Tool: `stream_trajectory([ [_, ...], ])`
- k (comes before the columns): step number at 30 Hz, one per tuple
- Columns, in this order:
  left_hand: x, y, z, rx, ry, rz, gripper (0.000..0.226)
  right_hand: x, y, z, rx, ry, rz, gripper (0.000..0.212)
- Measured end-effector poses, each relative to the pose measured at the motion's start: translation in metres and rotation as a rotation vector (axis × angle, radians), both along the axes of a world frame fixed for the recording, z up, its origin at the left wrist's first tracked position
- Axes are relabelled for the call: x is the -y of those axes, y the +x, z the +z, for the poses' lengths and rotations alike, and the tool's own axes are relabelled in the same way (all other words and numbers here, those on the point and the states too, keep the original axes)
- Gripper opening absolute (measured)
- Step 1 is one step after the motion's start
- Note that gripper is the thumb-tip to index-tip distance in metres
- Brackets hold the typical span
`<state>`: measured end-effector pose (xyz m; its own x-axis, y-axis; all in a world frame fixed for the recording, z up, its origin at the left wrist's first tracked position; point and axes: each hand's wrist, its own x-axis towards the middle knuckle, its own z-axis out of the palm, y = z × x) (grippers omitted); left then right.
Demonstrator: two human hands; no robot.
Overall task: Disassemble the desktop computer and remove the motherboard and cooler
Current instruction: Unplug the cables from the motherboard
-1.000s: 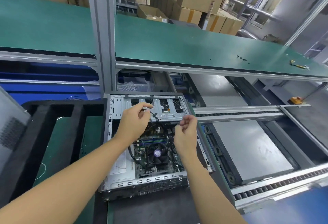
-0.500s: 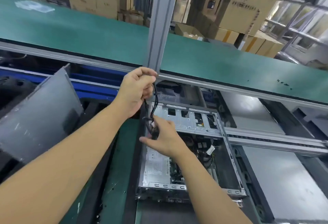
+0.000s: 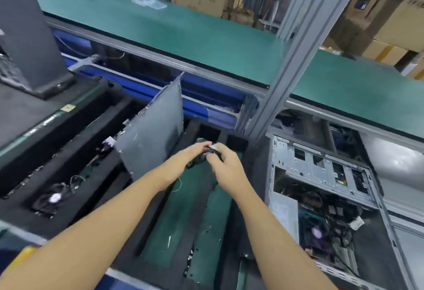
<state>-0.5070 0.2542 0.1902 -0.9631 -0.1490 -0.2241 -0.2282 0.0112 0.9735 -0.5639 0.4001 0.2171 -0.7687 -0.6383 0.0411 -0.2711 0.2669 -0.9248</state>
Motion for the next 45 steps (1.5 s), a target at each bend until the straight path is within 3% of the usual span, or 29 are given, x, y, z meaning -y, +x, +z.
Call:
stream_trajectory([
  [1,0.003,0.008,-0.011,0.039,-0.027,-0.082,0.032,0.01,0.004,-0.004,0.048,-0.01,-0.03,0.018],
  [3,0.004,0.023,-0.032,0.049,-0.164,-0.167,0.054,0.028,0.012,-0.012,0.2,-0.045,-0.135,0.025],
  [7,0.003,0.03,-0.063,0.0,0.07,-0.036,0.052,0.056,0.024,-0.04,0.665,-0.16,-0.242,0.034],
  [9,0.005,0.031,-0.077,0.051,0.156,-0.077,0.049,0.058,0.025,-0.054,0.747,-0.113,-0.236,0.035],
  [11,0.012,0.035,-0.099,0.127,0.167,-0.143,0.039,0.054,0.022,-0.064,0.668,0.069,-0.202,0.033],
  [14,0.014,0.032,-0.124,0.305,0.171,-0.139,0.025,0.036,0.013,-0.077,0.392,0.373,-0.22,0.024],
  [16,0.015,0.023,-0.135,0.412,0.132,0.014,0.018,0.023,0.008,-0.087,0.437,0.37,-0.269,0.023],
  [19,0.016,0.008,-0.149,0.562,-0.083,0.201,0.013,0.01,0.008,-0.096,0.567,0.336,-0.283,0.02],
  [23,0.005,-0.007,-0.16,0.741,-0.447,-0.003,0.081,-0.003,0.018,-0.102,0.564,0.277,-0.334,0.017],
  [25,-0.003,-0.011,-0.164,0.712,-0.423,0.045,0.09,-0.009,0.022,-0.102,0.563,0.261,-0.357,0.017],
  [28,-0.008,-0.01,-0.168,0.622,-0.309,0.175,0.071,-0.022,0.024,-0.096,0.553,0.246,-0.364,0.018],
  [32,-0.008,-0.003,-0.159,0.523,-0.298,0.275,0.055,-0.034,0.019,-0.08,0.486,0.213,-0.377,0.021],
  [37,-0.024,-0.01,-0.116,0.183,-0.243,0.418,0.034,-0.04,0.016,-0.051,0.43,0.114,-0.327,0.021],
  [45,-0.117,-0.057,-0.011,-0.219,-0.211,0.247,0.025,-0.105,-0.006,-0.008,0.366,-0.014,-0.432,0.021],
])
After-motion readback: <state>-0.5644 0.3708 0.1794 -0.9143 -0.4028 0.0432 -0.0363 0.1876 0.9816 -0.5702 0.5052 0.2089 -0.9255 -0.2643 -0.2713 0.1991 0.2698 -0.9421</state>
